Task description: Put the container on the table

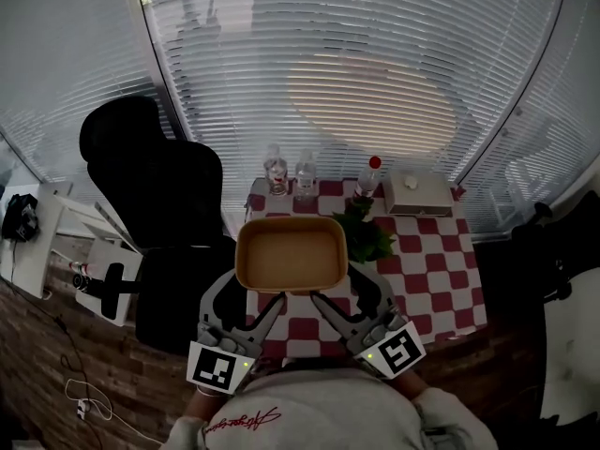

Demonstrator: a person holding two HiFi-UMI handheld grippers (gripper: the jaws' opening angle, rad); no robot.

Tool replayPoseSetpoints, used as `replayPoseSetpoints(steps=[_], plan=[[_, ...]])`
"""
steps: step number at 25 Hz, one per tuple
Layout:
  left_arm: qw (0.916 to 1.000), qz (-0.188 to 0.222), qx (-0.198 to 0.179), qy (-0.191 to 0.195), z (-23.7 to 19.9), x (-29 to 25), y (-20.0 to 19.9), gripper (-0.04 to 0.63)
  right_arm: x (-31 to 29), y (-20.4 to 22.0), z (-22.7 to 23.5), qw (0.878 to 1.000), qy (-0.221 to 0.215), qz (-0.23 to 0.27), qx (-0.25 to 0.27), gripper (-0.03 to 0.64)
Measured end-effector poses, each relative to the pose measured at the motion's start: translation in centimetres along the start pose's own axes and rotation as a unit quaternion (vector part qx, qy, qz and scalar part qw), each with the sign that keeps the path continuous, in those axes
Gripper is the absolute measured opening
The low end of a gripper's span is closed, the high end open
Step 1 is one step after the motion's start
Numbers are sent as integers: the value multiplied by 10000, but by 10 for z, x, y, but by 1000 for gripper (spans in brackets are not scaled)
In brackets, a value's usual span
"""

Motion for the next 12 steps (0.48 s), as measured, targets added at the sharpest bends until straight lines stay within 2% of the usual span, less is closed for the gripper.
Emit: replayPoseSetpoints(steps=[12], plan=[[9992,-181,46,-340,4,-18,5,308,-6,2,21,9995,-322,-35,-17,261]])
Point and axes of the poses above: the fingertips, and each gripper's own axes: x backward along the fingers, z to its right, y out of its underside, the point moved 3 cm from there along x, backward along the fingers, and after that the axes turned 15 degrees about y, right-handed, at the moved point
